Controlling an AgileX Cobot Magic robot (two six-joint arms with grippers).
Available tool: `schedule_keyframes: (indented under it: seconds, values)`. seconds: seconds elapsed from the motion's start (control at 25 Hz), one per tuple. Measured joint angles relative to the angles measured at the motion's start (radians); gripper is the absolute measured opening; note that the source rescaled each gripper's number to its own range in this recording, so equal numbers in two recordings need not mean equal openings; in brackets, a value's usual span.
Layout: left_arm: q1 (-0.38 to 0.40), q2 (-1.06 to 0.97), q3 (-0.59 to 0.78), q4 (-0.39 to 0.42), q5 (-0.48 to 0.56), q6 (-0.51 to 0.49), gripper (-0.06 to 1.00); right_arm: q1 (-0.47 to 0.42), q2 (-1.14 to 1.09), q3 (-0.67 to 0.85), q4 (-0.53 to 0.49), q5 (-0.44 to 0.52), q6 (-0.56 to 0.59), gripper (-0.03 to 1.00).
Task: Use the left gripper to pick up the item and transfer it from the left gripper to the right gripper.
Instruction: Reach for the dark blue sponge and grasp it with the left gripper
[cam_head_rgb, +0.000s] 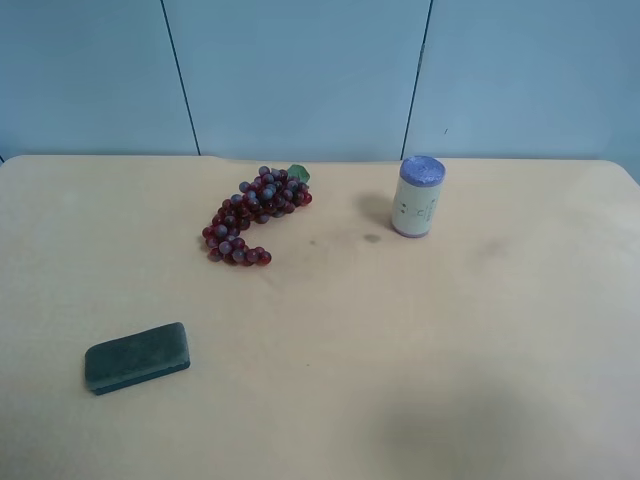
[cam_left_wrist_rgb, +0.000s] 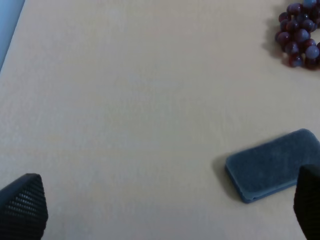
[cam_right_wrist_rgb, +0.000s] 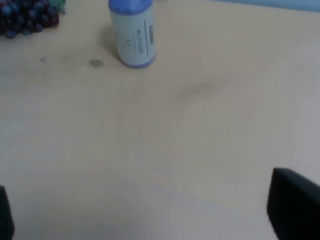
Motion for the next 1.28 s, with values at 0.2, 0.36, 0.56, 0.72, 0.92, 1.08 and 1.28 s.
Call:
schedule_keyframes:
  seconds: [0.2, 0.36, 0.56, 0.72, 0.92, 1.08, 1.28]
  values:
    - [0.000, 0.000, 0.000, 0.000, 0.000, -0.001, 1.00, 0.000, 0.000, 0.000, 0.000, 0.000, 0.000, 1.00]
    - [0.000, 0.000, 0.000, 0.000, 0.000, -0.001, 1.00, 0.000, 0.000, 0.000, 0.000, 0.000, 0.000, 1.00]
    - [0.000, 0.000, 0.000, 0.000, 0.000, 0.000, 1.00, 0.000, 0.000, 0.000, 0.000, 0.000, 0.001, 1.00]
    - [0.000, 0.049, -0.003, 0.000, 0.001, 0.001, 1.00, 0.000, 0.000, 0.000, 0.000, 0.000, 0.001, 1.00]
    - [0.000, 0.277, -0.099, 0.000, 0.002, 0.087, 1.00, 0.000, 0.000, 0.000, 0.000, 0.000, 0.001, 1.00]
    - [0.000, 0.506, -0.193, -0.001, 0.000, 0.229, 1.00, 0.000, 0.000, 0.000, 0.000, 0.000, 0.001, 1.00]
    - [-0.108, 0.740, -0.231, 0.012, -0.011, 0.299, 1.00, 0.000, 0.000, 0.000, 0.000, 0.000, 0.001, 1.00]
